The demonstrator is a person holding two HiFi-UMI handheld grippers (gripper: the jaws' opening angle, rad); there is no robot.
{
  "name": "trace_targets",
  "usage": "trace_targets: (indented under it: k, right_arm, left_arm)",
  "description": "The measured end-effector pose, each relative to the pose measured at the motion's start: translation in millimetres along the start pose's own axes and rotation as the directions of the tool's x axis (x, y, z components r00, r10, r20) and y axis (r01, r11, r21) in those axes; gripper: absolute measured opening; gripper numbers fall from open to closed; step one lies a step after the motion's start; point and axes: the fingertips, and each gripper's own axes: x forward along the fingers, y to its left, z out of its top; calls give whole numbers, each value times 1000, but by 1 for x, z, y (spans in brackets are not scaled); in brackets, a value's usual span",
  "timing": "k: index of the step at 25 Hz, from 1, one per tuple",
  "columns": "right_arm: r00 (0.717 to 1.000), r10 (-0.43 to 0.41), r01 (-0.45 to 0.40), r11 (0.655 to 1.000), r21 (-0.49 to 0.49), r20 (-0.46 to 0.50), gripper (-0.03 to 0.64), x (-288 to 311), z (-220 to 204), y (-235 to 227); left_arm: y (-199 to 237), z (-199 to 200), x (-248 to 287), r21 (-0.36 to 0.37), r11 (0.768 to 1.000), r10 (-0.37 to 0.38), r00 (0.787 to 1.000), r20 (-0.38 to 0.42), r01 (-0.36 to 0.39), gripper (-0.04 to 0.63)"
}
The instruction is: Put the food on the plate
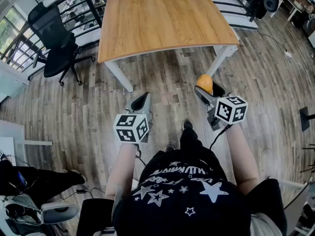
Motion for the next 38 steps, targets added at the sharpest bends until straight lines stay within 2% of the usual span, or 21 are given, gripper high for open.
trace_targets:
  k: [11,17,26,38]
  right_arm:
    - [1000,-6,6,1000,10,-4,341,-1,-4,7]
    - [999,-5,5,1000,12,-32,342,0,-14,7]
    - [999,-25,28,997,70,-33,342,-12,-20,-8]
    - [1000,5,-5,995,103,3,342,33,22,-40]
  left_arm:
    - [-2,2,-7,3,1000,-9,1000,3,9,3]
    - [-2,-10,-9,-3,1000,-10,1000,-12,10,2]
    - [2,-24,-14,-8,1000,-11,999,-30,11,3]
    - [42,21,20,24,998,56,998,3,-56,3]
